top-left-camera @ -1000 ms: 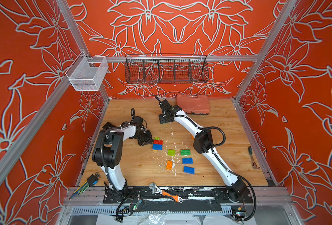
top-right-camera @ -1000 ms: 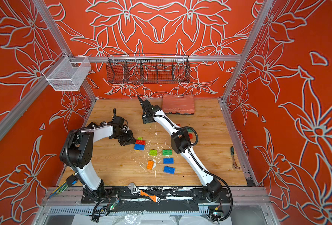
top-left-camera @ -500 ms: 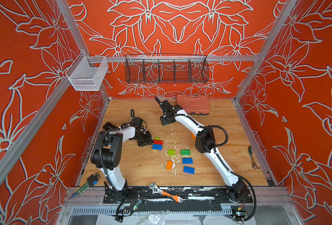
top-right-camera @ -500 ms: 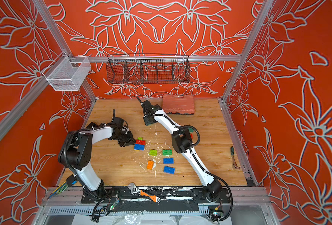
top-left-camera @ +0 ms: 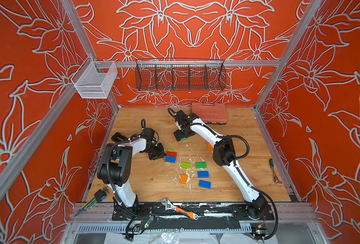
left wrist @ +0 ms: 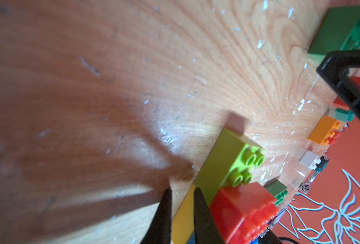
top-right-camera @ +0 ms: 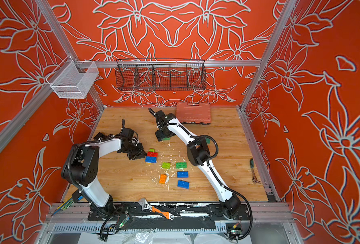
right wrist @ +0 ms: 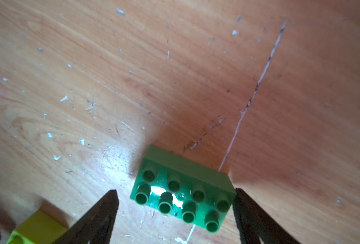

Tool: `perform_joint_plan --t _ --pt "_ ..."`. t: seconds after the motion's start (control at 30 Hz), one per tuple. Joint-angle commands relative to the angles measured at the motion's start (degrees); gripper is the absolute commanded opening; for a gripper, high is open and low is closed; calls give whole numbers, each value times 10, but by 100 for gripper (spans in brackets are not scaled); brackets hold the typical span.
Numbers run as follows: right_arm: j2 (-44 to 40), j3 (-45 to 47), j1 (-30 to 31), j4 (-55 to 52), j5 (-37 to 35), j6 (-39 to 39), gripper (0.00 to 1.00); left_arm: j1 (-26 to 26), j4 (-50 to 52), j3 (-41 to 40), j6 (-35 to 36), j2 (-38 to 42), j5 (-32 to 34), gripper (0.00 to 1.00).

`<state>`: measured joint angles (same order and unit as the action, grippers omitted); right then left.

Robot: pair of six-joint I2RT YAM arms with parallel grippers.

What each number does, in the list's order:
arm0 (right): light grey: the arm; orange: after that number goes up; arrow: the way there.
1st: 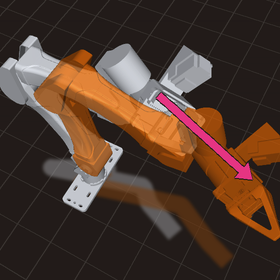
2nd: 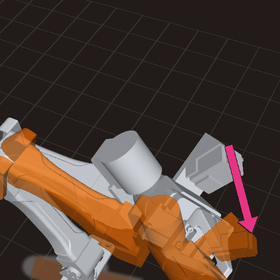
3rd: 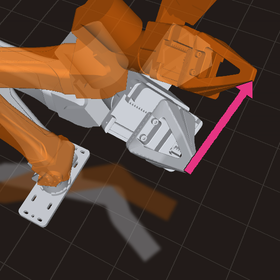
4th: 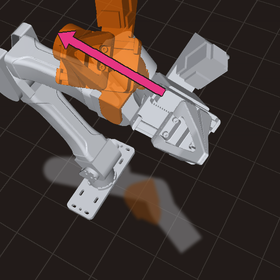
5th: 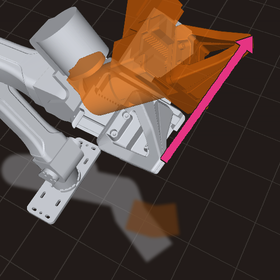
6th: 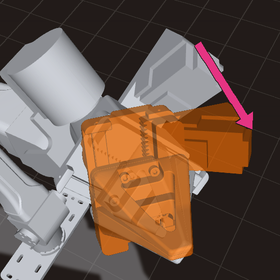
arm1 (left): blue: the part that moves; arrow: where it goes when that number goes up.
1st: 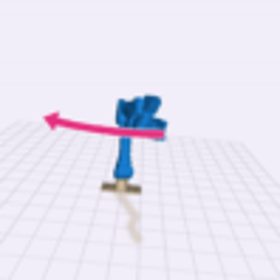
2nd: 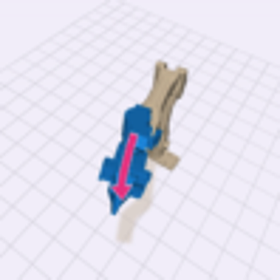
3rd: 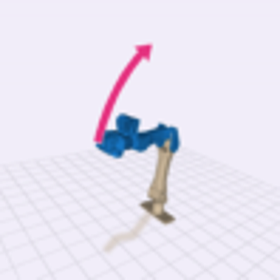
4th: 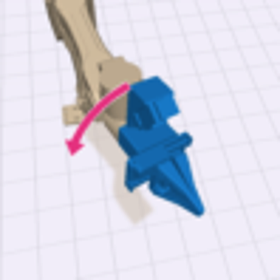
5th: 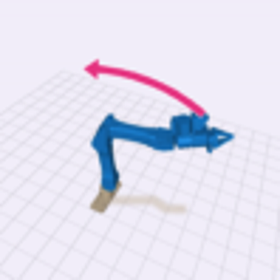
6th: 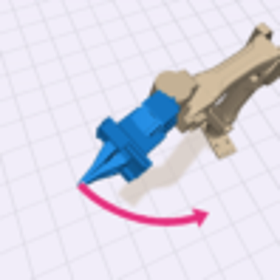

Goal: Assemble a rectangle with lego
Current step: Adjust the lego brick at the center of the board.

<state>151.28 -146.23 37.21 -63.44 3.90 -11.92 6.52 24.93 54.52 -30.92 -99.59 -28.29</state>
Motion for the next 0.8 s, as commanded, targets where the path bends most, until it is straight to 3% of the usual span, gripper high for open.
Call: perform_joint_plan --t 0.0,0.2,0.37,0.77 --pt "-29 -6 -2 -11 4 -25 92 10 39 -22 -4 9 19 19" --pt "-20 -23 -2 -47 -21 -59 92 43 35 -38 -19 18 15 19" --pt "-32 11 4 -15 -23 -71 91 61 26 -50 -32 24 15 20" --pt "7 -42 10 -16 -26 -99 85 64 26 -67 -31 36 27 20"
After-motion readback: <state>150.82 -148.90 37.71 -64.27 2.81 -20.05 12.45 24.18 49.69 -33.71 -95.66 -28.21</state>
